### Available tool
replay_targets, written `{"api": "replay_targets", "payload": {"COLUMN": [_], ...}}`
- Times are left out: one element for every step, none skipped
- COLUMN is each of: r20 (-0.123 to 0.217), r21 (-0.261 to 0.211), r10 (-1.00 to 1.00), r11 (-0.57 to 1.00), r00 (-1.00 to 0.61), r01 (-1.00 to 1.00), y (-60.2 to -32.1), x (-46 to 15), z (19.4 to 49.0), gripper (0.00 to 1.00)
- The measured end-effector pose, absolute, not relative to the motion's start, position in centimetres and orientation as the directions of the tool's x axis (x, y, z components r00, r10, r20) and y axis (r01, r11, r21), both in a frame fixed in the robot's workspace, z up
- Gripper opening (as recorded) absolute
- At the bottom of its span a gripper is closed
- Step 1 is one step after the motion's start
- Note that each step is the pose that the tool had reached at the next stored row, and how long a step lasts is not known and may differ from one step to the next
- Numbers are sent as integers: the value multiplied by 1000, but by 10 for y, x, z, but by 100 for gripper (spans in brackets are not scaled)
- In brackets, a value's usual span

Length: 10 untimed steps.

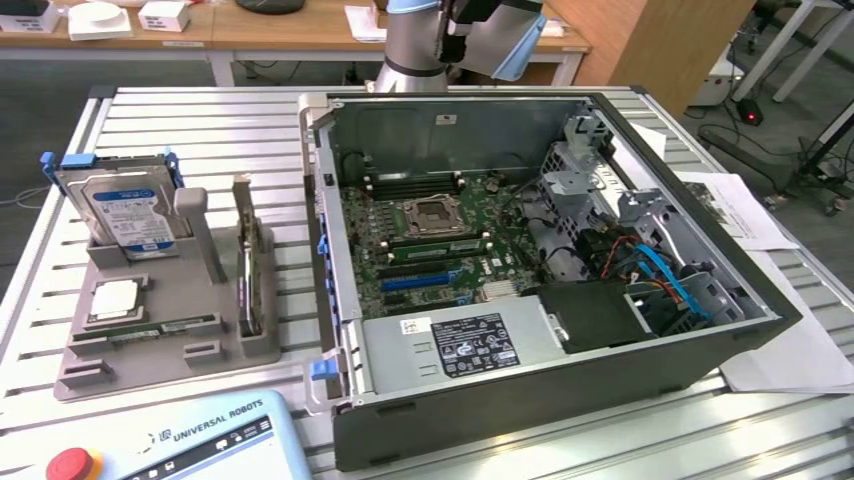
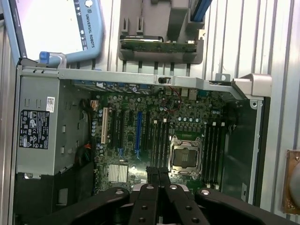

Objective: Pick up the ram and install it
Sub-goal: 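Press down the ram until it locks into place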

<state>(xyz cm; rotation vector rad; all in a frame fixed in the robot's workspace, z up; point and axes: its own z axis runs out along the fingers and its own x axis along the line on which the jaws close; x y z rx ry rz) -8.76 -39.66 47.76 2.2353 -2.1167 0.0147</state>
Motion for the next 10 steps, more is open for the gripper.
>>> {"api": "replay_targets", "payload": {"r20": [50,50,50,50,50,50,50,50,50,50], "r21": [39,39,39,39,39,39,39,39,39,39], "r10": [-997,-997,-997,-997,-997,-997,-997,-997,-997,-997], "r11": [-53,-53,-53,-53,-53,-53,-53,-53,-53,-48], "r00": [55,55,55,55,55,55,55,55,55,50], "r01": [-998,-998,-998,-998,-998,-998,-998,-998,-998,-998], "y": [-397,-397,-397,-397,-397,-397,-397,-397,-397,-397], "x": [-88,-88,-88,-88,-88,-88,-88,-88,-88,-88], "z": [478,478,478,478,478,478,478,478,478,478], "gripper": [11,11,11,11,11,11,11,11,11,11]}}
